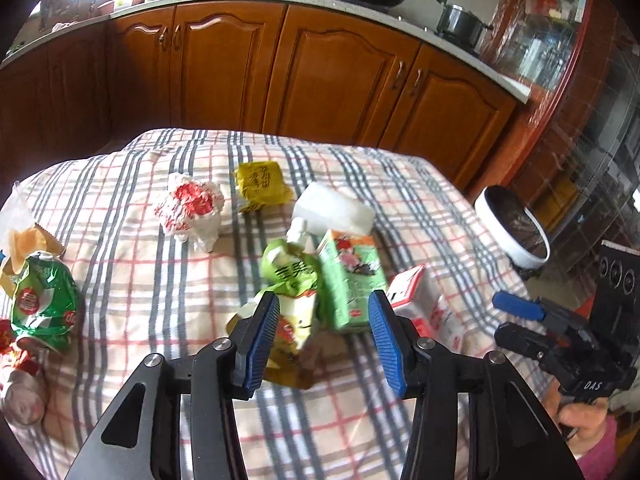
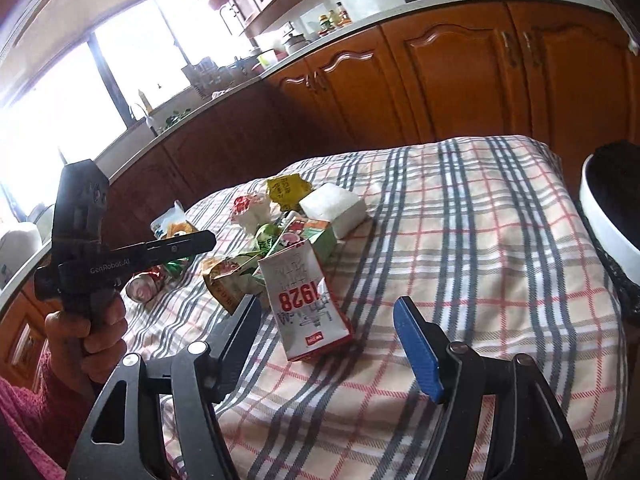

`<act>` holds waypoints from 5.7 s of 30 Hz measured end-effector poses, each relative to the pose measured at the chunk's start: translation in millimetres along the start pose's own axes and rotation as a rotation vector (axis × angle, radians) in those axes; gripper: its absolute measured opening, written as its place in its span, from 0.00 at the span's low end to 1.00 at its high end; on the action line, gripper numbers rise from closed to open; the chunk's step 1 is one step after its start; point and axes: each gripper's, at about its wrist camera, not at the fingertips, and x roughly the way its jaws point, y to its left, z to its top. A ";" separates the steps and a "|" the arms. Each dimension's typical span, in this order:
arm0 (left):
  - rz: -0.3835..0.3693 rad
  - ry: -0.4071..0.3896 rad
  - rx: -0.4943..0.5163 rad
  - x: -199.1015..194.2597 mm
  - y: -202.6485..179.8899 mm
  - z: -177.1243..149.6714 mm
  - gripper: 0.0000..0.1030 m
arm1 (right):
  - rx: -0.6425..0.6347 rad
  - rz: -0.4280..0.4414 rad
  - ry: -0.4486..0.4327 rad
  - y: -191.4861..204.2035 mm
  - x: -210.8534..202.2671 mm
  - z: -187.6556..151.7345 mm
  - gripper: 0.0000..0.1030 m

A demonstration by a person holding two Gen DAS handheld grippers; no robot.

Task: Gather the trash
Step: 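Grasp the green pouch with the left tool while the right tool grasps the white milk carton, then carry the pouch and carton over the bin and open both tools to drop them, then grasp the green juice box with the left tool while the right tool grasps the white foam block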

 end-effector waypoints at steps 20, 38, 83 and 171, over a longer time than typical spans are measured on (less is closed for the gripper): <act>0.088 0.085 0.156 70.0 4.9 3.8 0.38 | -0.107 -0.039 0.161 11.3 71.7 -1.7 0.53; 0.028 -0.082 0.116 10.0 -11.6 -3.0 0.16 | 0.001 -0.021 0.011 -6.7 9.0 6.7 0.45; -0.329 0.014 0.301 142.2 -213.6 82.0 0.16 | 0.317 -0.358 -0.206 -186.3 -145.0 6.9 0.45; -0.067 -0.098 -0.089 16.0 -22.7 8.4 0.38 | 0.192 -0.077 -0.039 -42.8 -10.6 24.4 0.60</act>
